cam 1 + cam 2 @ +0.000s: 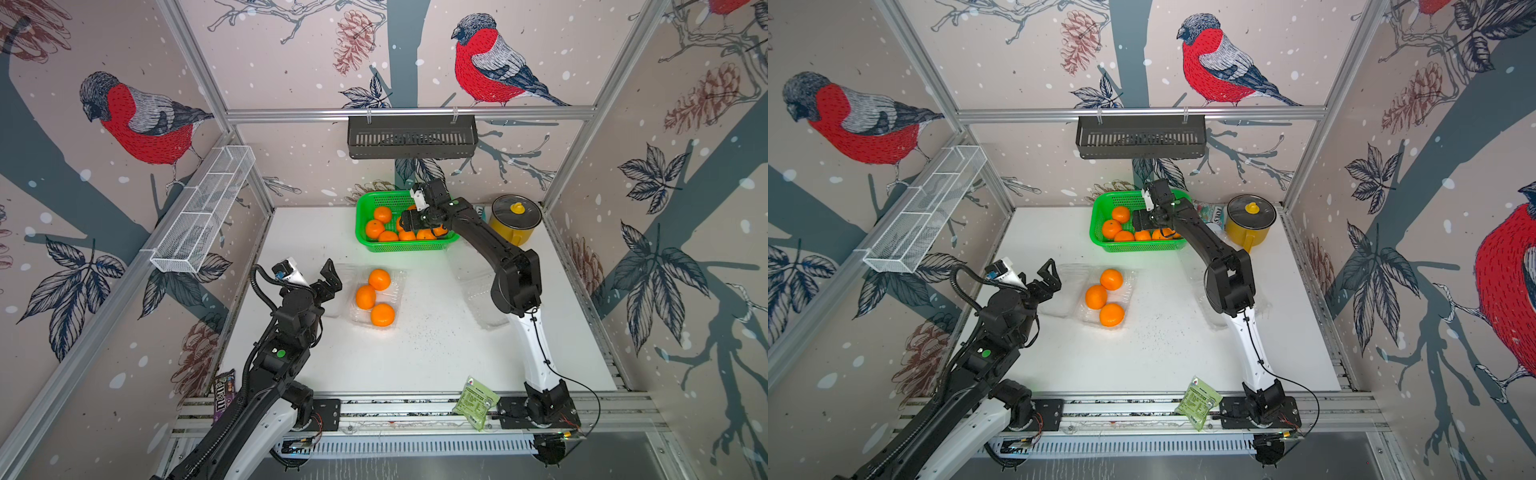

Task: Take oranges out of containers
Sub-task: Place the orange in the basket, then pick up the orange from the packing box.

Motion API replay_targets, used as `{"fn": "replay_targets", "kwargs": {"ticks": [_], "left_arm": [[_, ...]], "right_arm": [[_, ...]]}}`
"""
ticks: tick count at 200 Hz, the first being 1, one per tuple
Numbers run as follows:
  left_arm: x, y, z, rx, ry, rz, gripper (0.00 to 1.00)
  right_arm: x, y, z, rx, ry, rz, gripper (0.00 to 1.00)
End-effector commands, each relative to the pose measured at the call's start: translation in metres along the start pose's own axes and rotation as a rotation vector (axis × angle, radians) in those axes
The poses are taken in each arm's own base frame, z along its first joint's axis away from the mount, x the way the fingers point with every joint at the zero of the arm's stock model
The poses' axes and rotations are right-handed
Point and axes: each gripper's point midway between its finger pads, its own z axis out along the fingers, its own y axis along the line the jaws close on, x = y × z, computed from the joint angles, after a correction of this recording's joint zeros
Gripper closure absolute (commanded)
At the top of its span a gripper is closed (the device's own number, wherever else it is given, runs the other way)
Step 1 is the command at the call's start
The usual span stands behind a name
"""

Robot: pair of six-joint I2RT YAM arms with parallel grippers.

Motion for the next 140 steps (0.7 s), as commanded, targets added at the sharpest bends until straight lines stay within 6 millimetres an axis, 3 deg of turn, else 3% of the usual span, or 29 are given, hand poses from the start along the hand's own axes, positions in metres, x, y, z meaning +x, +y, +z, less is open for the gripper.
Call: {"fn": "replay_targets", "kwargs": {"ticks": [1,22,64,113,140], "left_arm": [[-0.007,-0.006,0.0,0.026,-0.027,-0.009,0.02],[-0.006,-0.003,0.0,0.013,-0.029,-0.005,0.02],[-0.003,0.006,-0.002,-0.015,-0.042,-0.004,0.03],[0.004,0.009,-0.002,-0.017,-0.024,-0.009,0.02],[0.006,0.011,-0.004,-0.021,-0.018,-0.006,0.02]], "right_arm": [[0.0,0.018,-0.027,0.032,-0.008,-0.05,0.14],[0.019,0.046,-0.044,0.027,-0.014,-0.081,0.13],[0.082,0.107,-0.058,-0.056,0.006,-0.051,0.11],[0.124,0.159,-0.059,-0.113,0.041,-0.019,0.1],[0.15,0.174,-0.05,-0.099,0.102,-0.056,0.07]]}}
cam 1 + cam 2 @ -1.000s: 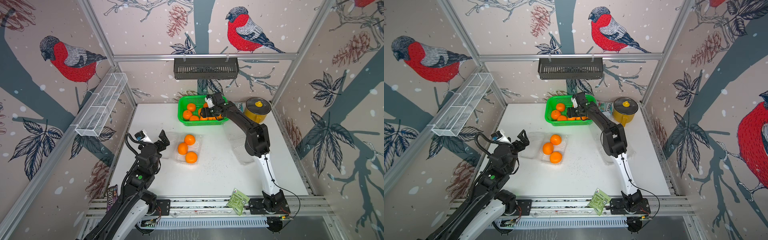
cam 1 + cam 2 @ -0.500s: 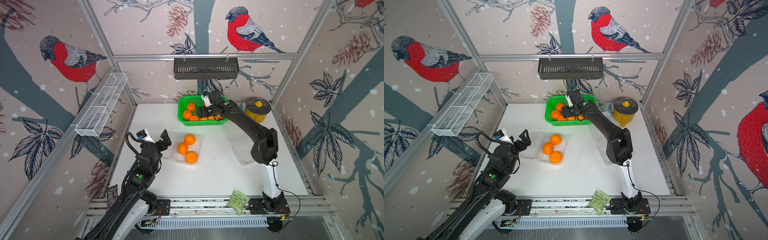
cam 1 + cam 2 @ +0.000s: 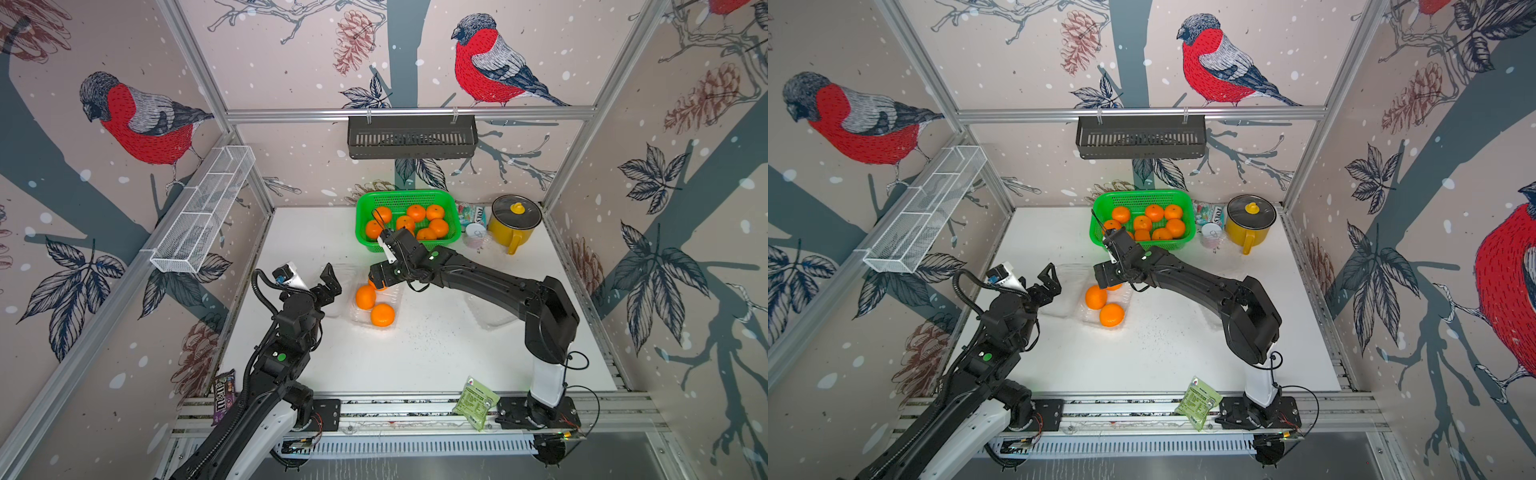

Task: Take oranges out of containers
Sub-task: Pick up the orange from the packing box.

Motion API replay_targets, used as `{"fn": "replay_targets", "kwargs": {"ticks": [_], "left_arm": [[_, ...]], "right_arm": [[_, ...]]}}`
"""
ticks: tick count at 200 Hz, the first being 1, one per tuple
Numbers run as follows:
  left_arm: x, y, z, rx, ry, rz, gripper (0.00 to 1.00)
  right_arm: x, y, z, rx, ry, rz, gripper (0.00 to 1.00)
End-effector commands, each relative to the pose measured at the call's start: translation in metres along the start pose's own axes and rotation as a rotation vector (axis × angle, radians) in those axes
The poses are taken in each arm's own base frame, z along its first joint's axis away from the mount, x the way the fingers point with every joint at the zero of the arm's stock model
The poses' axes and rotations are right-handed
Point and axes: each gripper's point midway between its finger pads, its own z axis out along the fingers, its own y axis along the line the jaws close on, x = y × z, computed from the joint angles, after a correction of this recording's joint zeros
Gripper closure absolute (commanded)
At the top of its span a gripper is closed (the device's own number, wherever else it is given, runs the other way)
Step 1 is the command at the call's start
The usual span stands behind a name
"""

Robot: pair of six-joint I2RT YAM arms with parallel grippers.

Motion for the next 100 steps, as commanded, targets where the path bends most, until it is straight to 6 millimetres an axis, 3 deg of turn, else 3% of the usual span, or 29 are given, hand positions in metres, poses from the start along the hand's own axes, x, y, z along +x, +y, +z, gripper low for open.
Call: {"fn": "replay_targets", "kwargs": {"ticks": [1,16,21,65,100], "left_arm": [[-0.004,0.001,-0.001,-0.004,-0.019,-0.011,0.02],[-0.005,0.003,-0.003,-0.011,-0.023,-0.009,0.03],[-0.006,0.004,-0.004,-0.014,-0.024,-0.008,0.02],[-0.01,0.008,-0.01,-0.019,-0.044,-0.015,0.02],[-0.007,0.008,-0.01,-0.017,-0.035,-0.018,0.02]], "right_arm": [[0.007,0.007,0.008,0.025,0.006,0.013,0.07],[0.02,0.012,0.013,0.035,0.036,-0.003,0.05],[0.024,0.014,0.014,0.036,0.046,-0.008,0.0],[0.049,0.022,0.015,0.069,0.108,-0.05,0.0],[0.074,0.023,0.022,0.095,0.184,-0.093,0.05]]}}
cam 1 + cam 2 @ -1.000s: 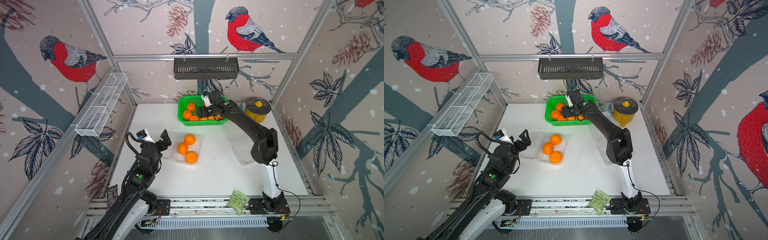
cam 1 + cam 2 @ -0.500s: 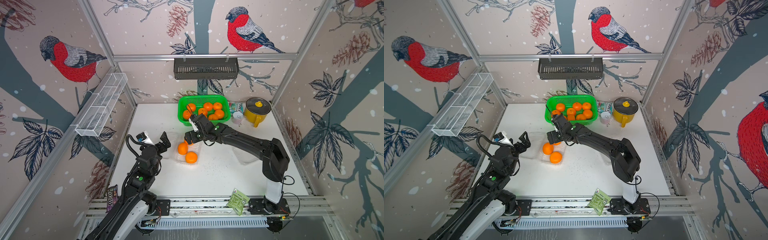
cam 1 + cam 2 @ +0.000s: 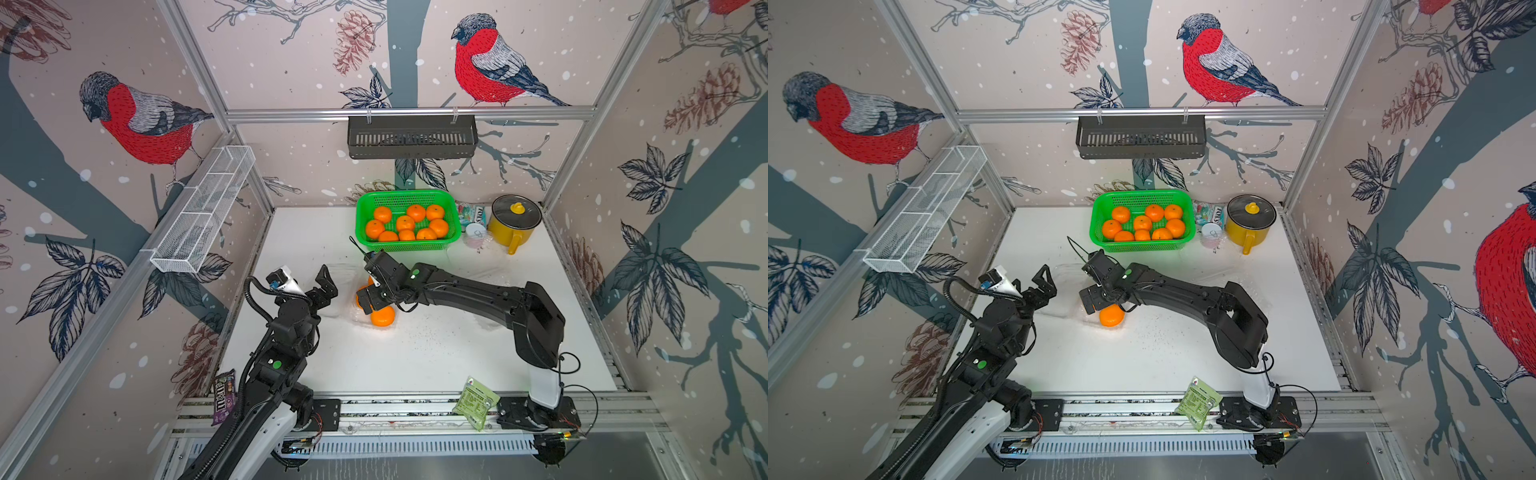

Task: Take oranges out of containers
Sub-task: Pick up the orange from the packing box.

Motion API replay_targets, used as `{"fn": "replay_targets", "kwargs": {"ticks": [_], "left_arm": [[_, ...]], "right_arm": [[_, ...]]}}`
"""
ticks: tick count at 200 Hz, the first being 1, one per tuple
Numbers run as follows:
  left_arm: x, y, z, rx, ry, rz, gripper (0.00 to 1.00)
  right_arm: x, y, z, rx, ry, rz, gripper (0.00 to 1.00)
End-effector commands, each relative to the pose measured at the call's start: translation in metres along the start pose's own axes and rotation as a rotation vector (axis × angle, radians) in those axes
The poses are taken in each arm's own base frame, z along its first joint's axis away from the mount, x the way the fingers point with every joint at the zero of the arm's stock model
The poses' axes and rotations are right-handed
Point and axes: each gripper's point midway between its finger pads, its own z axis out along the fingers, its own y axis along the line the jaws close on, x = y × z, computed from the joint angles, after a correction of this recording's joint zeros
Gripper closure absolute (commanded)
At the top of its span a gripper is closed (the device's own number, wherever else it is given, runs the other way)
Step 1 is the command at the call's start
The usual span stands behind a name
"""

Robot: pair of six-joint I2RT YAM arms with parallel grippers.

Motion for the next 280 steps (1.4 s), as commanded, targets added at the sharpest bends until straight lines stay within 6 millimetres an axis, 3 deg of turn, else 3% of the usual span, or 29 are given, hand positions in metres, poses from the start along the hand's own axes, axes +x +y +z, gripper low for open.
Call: {"fn": "replay_targets", "kwargs": {"ticks": [1,38,83,163,197,233,280], "left_arm": [[0.0,0.002,0.0,-0.008,-0.001,-0.006,0.03],[0.002,0.001,-0.001,0.002,0.003,-0.007,0.03],[0.003,0.0,-0.001,0.011,0.004,-0.01,0.02],[0.001,0.002,-0.004,0.007,-0.008,-0.009,0.02],[0.001,0.003,-0.004,0.005,-0.006,-0.007,0.02],[0.0,0.003,-0.004,0.005,-0.008,-0.008,0.02],[-0.004,0.0,-0.004,0.008,-0.012,-0.006,0.03]], "right_arm": [[0.019,-0.004,0.006,0.043,0.063,-0.027,0.06],[0.039,-0.008,0.017,0.056,0.126,-0.044,0.15],[0.056,-0.015,0.029,0.113,0.192,-0.079,0.19],[0.06,-0.035,0.048,0.216,0.256,-0.143,0.26],[0.058,-0.038,0.049,0.227,0.263,-0.158,0.39],[0.032,-0.035,0.023,0.22,0.198,-0.157,0.45],[-0.029,-0.031,-0.044,0.152,0.029,-0.146,0.47]]}}
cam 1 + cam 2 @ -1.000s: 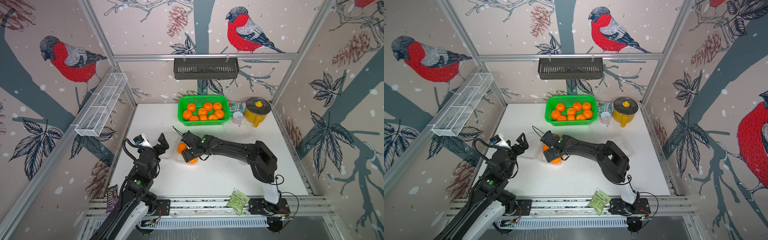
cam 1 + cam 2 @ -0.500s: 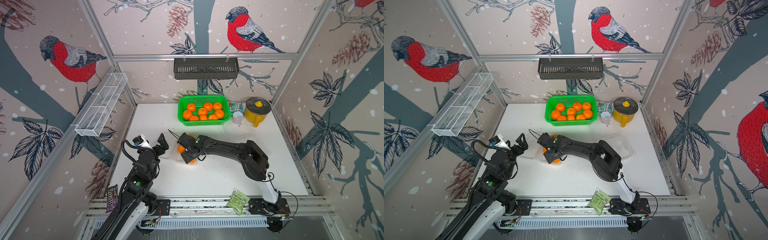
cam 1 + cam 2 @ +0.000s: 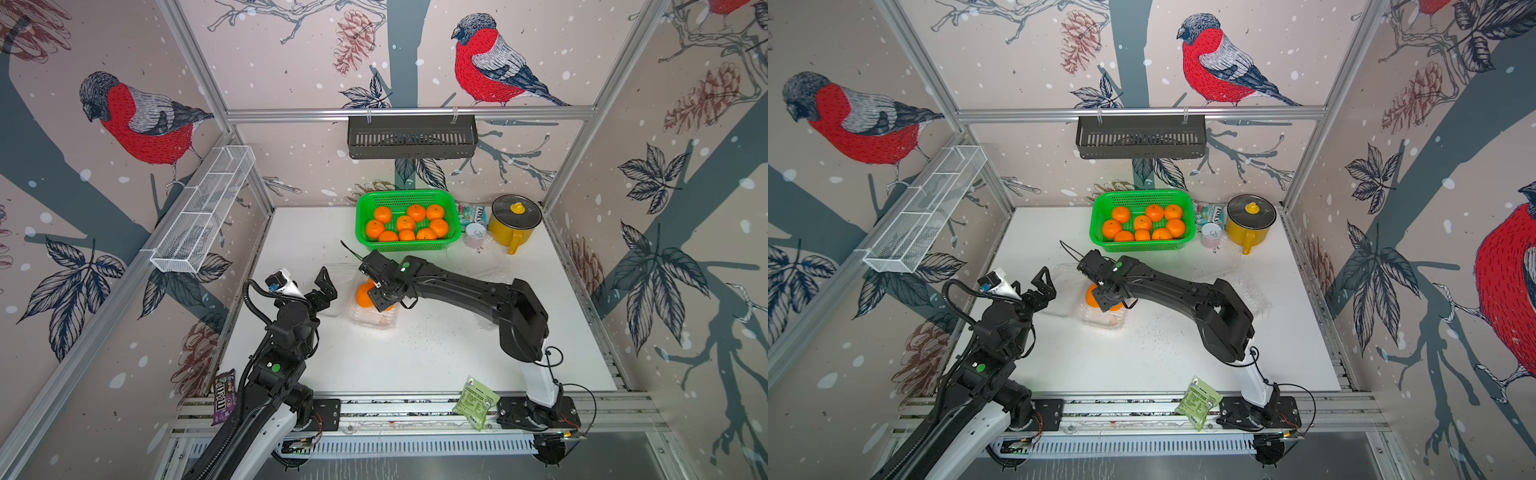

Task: Take oranges out of containers
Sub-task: Pick up the orange from the packing box, then place the orange in the basket.

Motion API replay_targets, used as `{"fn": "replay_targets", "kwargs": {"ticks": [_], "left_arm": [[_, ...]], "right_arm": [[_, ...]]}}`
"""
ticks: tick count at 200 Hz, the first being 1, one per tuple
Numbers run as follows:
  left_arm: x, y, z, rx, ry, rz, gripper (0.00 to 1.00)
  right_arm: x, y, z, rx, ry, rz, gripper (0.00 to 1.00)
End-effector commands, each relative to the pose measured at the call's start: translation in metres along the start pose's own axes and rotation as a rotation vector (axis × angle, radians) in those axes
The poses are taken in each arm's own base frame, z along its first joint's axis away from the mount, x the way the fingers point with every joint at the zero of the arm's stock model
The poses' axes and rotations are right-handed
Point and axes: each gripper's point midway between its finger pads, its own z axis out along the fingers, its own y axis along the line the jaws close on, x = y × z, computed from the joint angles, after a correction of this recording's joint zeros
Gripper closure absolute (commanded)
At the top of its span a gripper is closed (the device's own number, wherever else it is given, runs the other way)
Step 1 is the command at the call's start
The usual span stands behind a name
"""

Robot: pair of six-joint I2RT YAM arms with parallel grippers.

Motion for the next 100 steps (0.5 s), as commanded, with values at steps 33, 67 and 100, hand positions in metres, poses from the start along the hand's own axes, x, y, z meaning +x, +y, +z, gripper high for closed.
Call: {"fn": "replay_targets", "kwargs": {"ticks": [33,67,100], "left_arm": [[-0.007,-0.006,0.002,0.006,-0.005,0.002,0.02],[-0.01,-0.01,0.003,0.015,0.0,0.001,0.03],[-0.017,-0.011,0.001,0.006,-0.009,0.013,0.03]], "right_arm": [[-0.066,-0.063,-0.066,0.039,-0.192,0.029,0.47],[-0.116,-0.129,-0.064,0.057,-0.306,0.071,0.46],[-0.149,-0.186,-0.036,0.037,-0.324,0.133,0.47]]}}
